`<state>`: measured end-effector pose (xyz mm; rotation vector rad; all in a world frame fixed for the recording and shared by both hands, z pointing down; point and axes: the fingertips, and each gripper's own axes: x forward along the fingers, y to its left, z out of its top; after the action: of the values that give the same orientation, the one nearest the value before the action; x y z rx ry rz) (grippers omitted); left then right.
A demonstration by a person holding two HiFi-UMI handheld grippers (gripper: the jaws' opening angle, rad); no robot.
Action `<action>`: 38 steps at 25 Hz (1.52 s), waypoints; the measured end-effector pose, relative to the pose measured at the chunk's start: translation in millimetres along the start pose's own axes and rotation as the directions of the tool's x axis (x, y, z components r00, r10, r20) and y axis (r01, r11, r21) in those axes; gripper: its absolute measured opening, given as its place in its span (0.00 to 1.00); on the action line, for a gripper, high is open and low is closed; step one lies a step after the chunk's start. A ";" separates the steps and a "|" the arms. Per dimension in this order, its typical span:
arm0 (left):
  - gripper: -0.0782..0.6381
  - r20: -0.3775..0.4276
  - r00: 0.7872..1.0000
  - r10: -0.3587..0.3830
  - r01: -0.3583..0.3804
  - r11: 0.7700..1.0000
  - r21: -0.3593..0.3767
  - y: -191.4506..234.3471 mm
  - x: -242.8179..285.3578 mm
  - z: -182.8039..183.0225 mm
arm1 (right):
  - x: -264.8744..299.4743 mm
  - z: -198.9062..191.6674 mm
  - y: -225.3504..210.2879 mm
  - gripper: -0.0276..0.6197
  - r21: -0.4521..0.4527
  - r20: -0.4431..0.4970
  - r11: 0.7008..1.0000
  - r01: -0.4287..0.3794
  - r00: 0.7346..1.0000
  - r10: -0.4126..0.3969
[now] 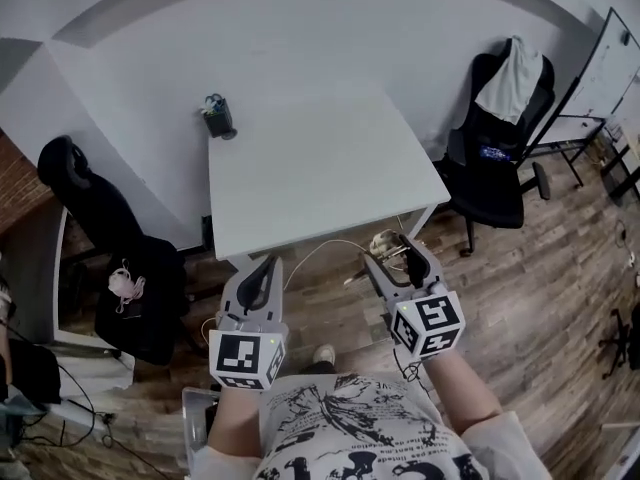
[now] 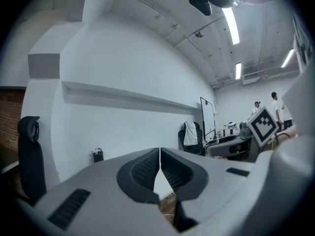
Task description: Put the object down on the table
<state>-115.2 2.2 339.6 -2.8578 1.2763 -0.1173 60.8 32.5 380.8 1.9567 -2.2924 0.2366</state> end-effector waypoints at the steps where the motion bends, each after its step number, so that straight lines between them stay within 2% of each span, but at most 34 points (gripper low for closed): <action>1: 0.13 -0.001 1.000 -0.004 0.004 1.000 0.001 10.0 9.6 -0.4 | 13.7 2.9 -1.1 0.48 -0.003 -0.001 1.000 0.005 1.000 -0.005; 6: 0.13 -0.023 1.000 -0.011 0.010 1.000 -0.015 49.3 50.7 -9.3 | 70.3 10.1 -8.2 0.48 -0.003 -0.012 1.000 0.021 1.000 -0.021; 13: 0.13 -0.068 0.998 0.020 -0.021 1.000 -0.022 81.9 107.8 -27.0 | 142.4 2.6 -30.4 0.48 0.009 -0.049 1.000 -0.019 0.999 0.019; 23: 0.13 -0.072 0.991 0.112 -0.115 0.993 -0.037 123.4 238.6 -30.1 | 274.7 9.4 -112.4 0.48 0.007 -0.113 0.994 -0.110 0.988 0.110; 30: 0.13 -0.075 0.979 0.188 -0.192 0.980 -0.057 139.1 321.2 -36.7 | 360.8 -6.3 -160.4 0.48 -0.017 -0.204 0.980 -0.197 0.960 0.190; 34: 0.13 -0.078 0.974 0.213 -0.220 0.971 -0.097 147.1 347.7 -40.4 | 398.8 -28.5 -171.6 0.48 -0.007 -0.266 0.973 -0.232 0.938 0.222; 38: 0.13 -0.072 0.973 0.221 -0.228 0.968 -0.105 159.6 366.6 -48.9 | 429.9 -57.5 -175.4 0.48 0.008 -0.348 0.968 -0.251 0.907 0.239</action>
<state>6.5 -376.1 405.7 -2.7925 1.6585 -0.1334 165.3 -399.6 526.3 1.4618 -2.2761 0.5144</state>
